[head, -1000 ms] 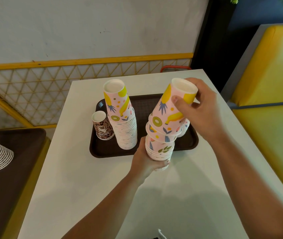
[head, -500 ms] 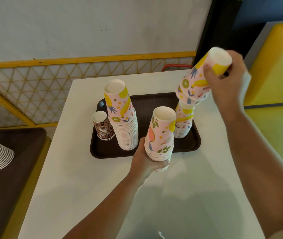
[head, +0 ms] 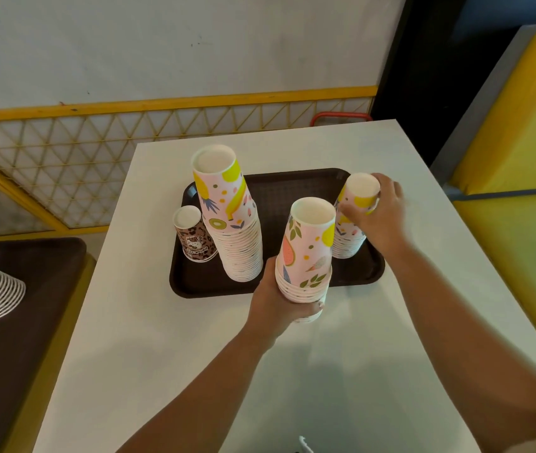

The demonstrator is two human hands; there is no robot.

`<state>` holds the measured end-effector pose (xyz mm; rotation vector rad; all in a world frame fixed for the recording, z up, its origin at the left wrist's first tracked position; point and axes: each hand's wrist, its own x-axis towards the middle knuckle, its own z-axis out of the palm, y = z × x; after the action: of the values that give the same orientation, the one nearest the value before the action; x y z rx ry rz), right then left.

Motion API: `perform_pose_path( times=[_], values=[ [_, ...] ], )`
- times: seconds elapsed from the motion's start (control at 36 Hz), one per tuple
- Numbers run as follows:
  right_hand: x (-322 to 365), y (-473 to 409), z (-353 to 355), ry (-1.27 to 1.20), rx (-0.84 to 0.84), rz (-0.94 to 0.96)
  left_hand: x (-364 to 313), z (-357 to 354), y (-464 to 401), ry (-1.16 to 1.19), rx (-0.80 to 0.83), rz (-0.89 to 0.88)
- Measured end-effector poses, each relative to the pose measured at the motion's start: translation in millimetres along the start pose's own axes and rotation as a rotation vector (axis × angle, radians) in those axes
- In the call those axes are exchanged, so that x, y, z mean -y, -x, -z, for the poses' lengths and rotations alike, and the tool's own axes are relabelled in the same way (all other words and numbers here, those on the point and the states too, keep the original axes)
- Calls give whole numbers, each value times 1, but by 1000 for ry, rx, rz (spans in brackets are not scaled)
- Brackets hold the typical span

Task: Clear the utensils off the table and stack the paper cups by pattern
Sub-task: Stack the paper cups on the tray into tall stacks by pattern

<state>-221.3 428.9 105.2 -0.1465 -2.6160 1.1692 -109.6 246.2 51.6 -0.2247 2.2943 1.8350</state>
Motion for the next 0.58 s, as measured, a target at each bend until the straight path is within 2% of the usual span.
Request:
perform_pose_path(
  times=[0.08,0.17,0.22,0.36,0.44,0.58],
  values=[
    [9,11,7,-40,-34,18,0,0,1,-12,7,-9],
    [31,27,20,-198,-75,99,-1,0,2,-14,1,-22],
    [47,40,27,-269,12,132,0,0,2,-12,-4,-31],
    [67,68,32,-241,317,200,0,-2,3,1,-4,-30],
    [71,78,31,-260,348,201,-1,-2,6,0,5,-36],
    [74,81,32,-253,305,200,-3,0,9,2,16,-43]
  ],
)
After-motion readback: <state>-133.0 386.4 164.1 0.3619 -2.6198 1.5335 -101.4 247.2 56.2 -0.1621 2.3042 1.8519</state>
